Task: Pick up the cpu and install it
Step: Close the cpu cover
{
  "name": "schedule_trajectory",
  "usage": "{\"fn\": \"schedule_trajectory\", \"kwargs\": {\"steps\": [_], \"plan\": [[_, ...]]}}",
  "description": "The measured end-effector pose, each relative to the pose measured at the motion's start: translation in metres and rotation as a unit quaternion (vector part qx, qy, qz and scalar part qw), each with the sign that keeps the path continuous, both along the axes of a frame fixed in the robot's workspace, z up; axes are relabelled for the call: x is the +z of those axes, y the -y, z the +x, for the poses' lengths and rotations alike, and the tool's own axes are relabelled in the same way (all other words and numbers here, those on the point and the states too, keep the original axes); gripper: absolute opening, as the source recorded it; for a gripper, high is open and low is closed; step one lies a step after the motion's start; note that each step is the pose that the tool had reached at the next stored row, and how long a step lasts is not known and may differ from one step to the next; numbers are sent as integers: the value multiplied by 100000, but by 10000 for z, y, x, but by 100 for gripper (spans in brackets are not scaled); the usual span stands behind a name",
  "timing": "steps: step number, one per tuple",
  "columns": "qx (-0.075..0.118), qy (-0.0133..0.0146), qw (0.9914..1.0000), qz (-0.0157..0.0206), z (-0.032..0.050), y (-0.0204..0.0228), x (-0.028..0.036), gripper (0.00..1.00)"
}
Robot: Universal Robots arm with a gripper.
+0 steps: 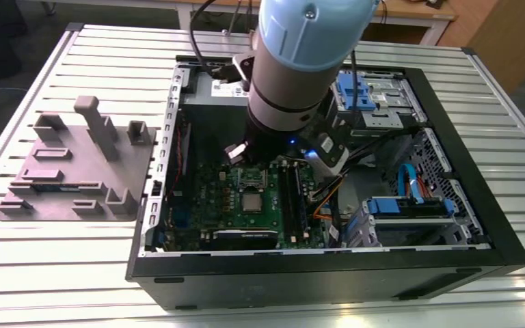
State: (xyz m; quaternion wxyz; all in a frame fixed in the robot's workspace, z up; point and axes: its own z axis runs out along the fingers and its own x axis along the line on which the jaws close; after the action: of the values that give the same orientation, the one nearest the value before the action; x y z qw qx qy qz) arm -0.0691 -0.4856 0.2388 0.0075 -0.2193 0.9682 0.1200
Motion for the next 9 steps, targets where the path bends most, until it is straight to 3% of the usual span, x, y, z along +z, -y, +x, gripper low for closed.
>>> {"fn": "schedule_trajectory", "kwargs": {"steps": [4,9], "plan": [[572,-2,99998,-22,56,-20,-26,10],[572,-43,99998,-20,162,-94,-64,10]]}}
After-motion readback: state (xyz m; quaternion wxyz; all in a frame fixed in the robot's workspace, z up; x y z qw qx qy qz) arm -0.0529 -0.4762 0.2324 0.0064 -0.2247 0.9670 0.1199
